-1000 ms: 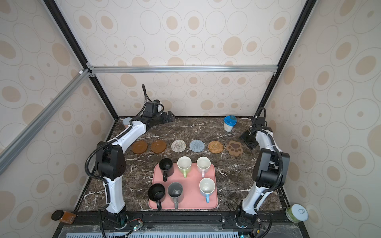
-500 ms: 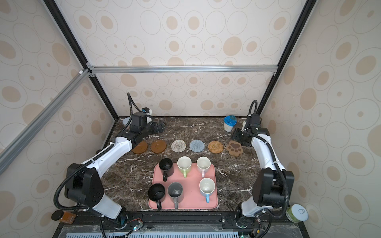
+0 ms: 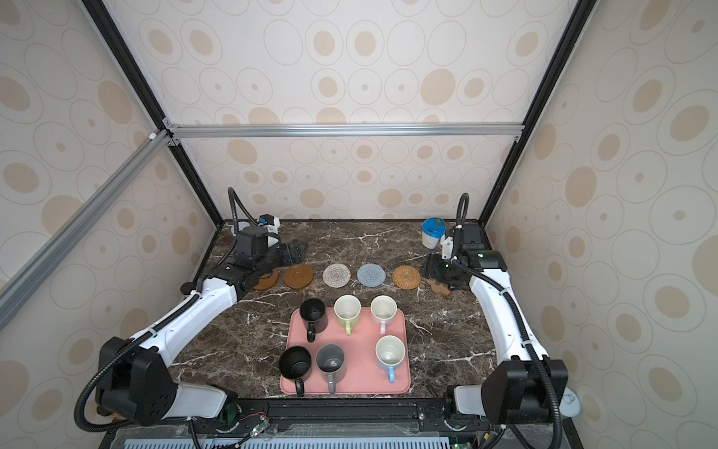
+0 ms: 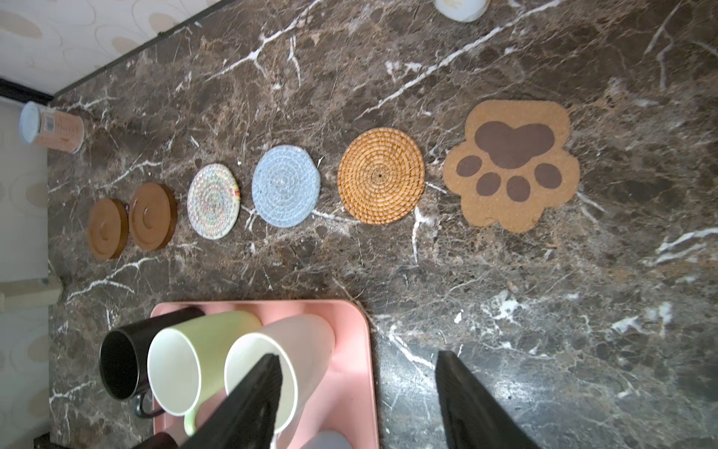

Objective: Place cups on coasters
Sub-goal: Pick up the cup from the tray.

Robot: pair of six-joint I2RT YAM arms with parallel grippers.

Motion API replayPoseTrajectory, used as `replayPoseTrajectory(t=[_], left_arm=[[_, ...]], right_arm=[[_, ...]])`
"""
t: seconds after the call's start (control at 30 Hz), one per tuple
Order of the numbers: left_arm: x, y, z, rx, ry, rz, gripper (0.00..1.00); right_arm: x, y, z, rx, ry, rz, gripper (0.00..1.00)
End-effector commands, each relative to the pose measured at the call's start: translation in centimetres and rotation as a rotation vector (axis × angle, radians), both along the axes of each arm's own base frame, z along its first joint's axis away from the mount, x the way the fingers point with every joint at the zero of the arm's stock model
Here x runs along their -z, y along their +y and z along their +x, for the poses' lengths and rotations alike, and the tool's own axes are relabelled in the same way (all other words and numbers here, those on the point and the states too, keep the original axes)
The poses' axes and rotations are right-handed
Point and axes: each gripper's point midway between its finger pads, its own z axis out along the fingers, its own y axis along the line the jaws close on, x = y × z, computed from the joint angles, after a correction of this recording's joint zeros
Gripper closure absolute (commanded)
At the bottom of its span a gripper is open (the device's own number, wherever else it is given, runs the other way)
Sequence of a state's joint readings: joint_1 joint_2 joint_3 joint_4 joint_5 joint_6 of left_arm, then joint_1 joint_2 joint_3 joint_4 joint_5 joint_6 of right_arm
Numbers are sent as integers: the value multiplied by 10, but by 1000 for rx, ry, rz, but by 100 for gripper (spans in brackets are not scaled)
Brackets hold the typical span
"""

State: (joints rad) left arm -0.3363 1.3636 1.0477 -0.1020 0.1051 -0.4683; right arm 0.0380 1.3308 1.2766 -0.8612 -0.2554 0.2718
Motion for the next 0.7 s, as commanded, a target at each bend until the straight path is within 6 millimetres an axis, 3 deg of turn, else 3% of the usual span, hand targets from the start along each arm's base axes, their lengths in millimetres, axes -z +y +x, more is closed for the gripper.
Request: replayPoseTrajectory(t=[0.0, 0.27, 0.57, 0.67], left_arm=[[2, 2, -8, 12, -34, 26, 0], [9, -2, -24, 56, -18, 48, 0], [13, 4, -31, 33, -26, 56, 0], [11, 4, -31, 44, -34, 67, 0]], right_arm=[[6, 18, -28, -88, 53, -24, 33], [4, 30, -57, -157, 108, -80, 33], [11, 44, -69, -189, 143, -118, 33], [12, 60, -75, -239, 139, -125, 33]])
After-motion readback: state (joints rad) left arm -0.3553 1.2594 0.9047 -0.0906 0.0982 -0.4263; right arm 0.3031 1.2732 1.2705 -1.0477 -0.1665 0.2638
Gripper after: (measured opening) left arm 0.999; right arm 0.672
